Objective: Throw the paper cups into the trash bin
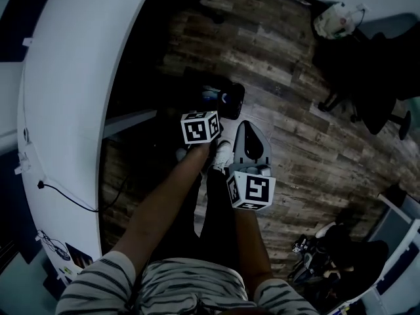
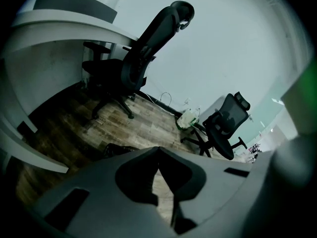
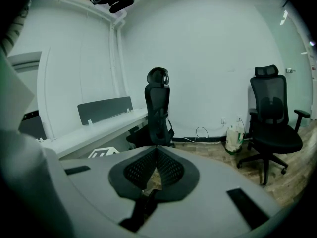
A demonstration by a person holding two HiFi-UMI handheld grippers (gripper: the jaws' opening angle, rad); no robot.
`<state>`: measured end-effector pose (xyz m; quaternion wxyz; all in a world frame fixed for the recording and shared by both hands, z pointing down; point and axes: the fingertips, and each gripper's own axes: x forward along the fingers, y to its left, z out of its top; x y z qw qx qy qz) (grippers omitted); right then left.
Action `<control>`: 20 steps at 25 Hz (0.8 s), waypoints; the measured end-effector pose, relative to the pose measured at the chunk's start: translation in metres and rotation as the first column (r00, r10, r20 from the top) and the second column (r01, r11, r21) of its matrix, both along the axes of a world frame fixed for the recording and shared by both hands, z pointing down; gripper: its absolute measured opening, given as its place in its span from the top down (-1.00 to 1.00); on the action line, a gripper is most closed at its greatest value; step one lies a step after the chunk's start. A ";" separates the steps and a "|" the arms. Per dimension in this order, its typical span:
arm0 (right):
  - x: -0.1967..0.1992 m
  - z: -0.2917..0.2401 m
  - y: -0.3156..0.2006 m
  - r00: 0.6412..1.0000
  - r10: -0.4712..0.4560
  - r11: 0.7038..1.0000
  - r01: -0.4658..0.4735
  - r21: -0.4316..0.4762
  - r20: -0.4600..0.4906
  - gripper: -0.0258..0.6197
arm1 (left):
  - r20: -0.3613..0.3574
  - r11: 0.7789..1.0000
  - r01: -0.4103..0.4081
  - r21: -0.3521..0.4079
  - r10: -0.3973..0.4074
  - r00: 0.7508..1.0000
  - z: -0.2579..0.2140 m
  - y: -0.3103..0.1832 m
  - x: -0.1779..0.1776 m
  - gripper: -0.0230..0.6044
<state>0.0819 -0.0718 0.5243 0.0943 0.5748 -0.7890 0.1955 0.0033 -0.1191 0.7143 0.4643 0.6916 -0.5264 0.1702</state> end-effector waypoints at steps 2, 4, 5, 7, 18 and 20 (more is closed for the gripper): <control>-0.004 -0.008 -0.003 1.000 -0.009 1.000 0.009 0.007 0.001 0.89 | -0.007 1.000 0.011 0.025 -0.011 1.000 -0.015 -0.004 -0.005 0.85; -0.003 -0.018 -0.007 1.000 -0.016 1.000 0.016 0.016 -0.003 0.89 | -0.013 0.999 0.011 0.047 -0.010 1.000 -0.030 -0.007 -0.004 0.85; -0.002 -0.024 -0.009 1.000 -0.016 1.000 0.016 0.021 -0.004 0.89 | -0.015 0.998 0.002 0.055 -0.001 1.000 -0.038 -0.007 -0.002 0.85; -0.003 -0.039 -0.010 1.000 -0.018 0.999 0.018 0.034 0.000 0.89 | -0.015 0.997 -0.026 0.067 0.027 1.000 -0.054 -0.005 -0.001 0.85; -0.020 -0.097 -0.006 0.999 -0.051 0.996 0.050 0.071 0.010 0.89 | -0.008 0.971 -0.072 0.227 0.075 0.997 -0.163 -0.008 -0.013 0.85; -0.025 -0.108 -0.003 0.998 -0.057 0.996 0.055 0.073 0.024 0.89 | -0.007 0.967 -0.066 0.248 0.070 0.998 -0.182 -0.005 -0.019 0.85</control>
